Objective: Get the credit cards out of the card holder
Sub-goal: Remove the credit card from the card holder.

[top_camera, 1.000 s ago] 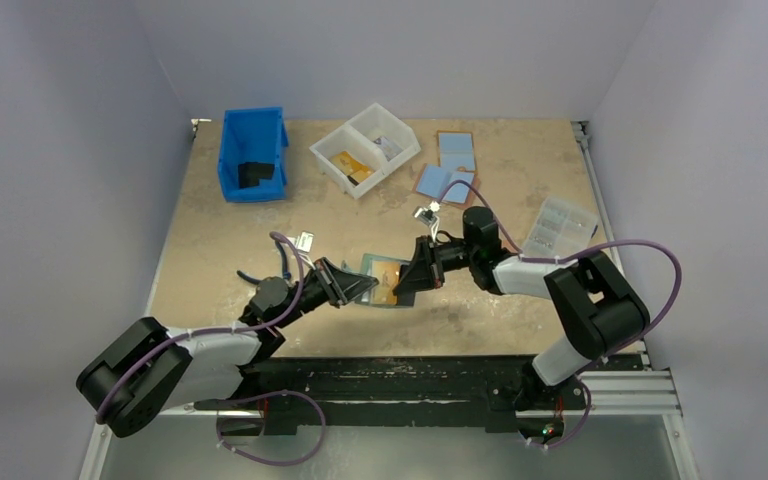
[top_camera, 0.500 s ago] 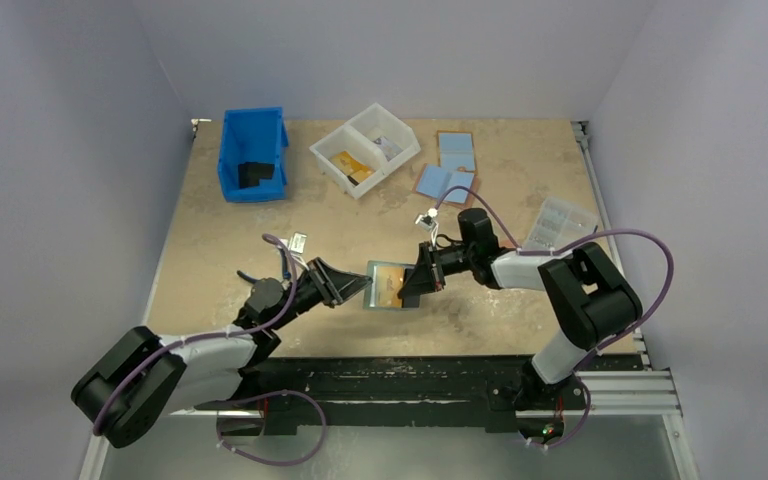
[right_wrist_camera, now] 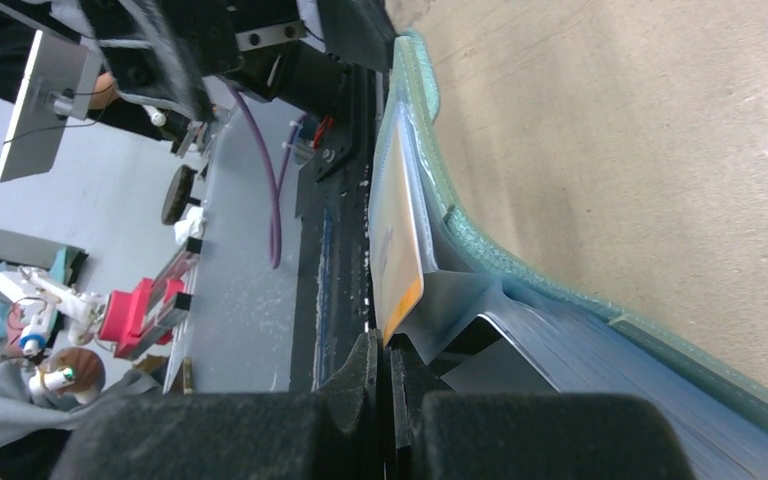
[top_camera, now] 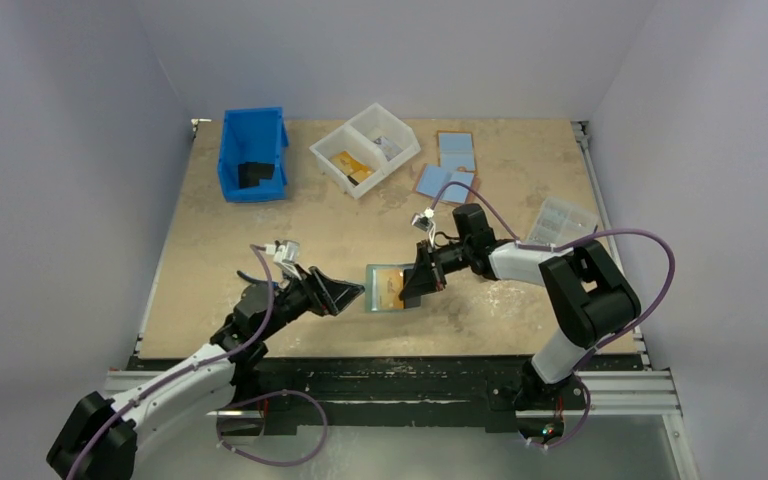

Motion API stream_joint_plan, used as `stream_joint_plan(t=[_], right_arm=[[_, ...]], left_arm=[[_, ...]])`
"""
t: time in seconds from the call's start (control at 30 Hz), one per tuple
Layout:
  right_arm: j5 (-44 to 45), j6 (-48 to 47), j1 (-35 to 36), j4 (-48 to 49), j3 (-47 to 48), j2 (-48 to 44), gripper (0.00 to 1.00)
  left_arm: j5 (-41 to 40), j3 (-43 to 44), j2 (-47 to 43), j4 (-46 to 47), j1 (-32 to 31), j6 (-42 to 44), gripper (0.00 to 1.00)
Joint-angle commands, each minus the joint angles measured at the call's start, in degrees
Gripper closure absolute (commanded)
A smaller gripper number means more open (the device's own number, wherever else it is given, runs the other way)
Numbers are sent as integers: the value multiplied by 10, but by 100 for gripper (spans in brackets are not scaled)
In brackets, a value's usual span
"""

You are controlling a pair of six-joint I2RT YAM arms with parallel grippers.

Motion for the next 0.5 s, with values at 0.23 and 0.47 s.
stream_joint_plan(t=[0.23,0.47], right_arm=[[-55,-29,-1,-5,22,-21,100],[-57,-29,-1,-6,23,-16,100]], left_arm=[[90,3,161,158,4,22,29],[132,7,221,258,3,2,42]])
